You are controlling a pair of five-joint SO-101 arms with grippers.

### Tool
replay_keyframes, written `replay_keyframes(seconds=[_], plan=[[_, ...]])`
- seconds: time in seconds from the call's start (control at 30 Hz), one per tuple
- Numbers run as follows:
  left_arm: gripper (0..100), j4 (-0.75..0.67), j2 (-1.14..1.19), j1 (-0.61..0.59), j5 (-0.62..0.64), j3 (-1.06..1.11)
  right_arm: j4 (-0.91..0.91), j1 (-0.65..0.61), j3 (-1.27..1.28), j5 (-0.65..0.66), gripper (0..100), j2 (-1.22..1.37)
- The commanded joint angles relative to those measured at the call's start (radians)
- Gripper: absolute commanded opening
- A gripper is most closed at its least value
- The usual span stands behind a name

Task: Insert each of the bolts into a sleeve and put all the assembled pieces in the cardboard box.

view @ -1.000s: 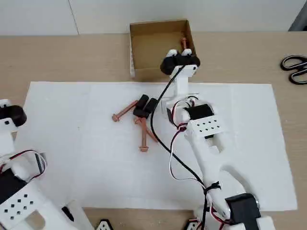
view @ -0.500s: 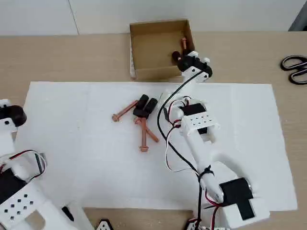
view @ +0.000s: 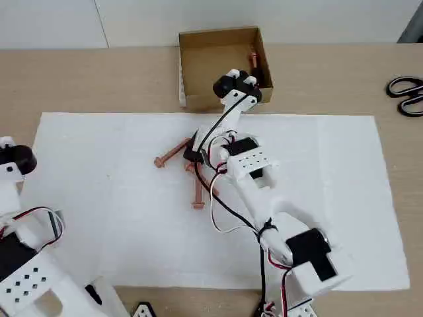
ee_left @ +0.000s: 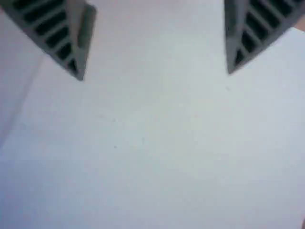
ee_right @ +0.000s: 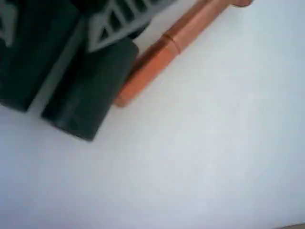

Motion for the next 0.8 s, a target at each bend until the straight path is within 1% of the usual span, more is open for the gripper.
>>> replay_keyframes(seconds=[0.0, 0.13, 0.33, 0.4, 0.53, 0.77], plan=[[18, -0.048, -0.005, 0.0, -0.005, 0.027, 0.004, -0.005, -0.069, -0.009, 9.0, 0.013], [18, -0.063, -0.005, 0.0, -0.005, 0.058, 0.004, -0.002, -0.074, -0.006, 9.0, 0.028], [18, -0.063, -0.005, 0.0, -0.005, 0.058, 0.004, 0.053, -0.074, -0.006, 9.1, 0.042], [18, -0.063, -0.005, 0.0, -0.006, 0.058, 0.004, 0.058, -0.074, -0.006, 11.1, 0.042], [18, -0.063, -0.005, 0.0, -0.006, 0.058, 0.005, 0.048, -0.071, -0.005, 20.3, 0.045], [18, -0.063, -0.005, 0.0, -0.006, 0.058, 0.004, 0.031, -0.071, -0.005, 19.9, 0.047]])
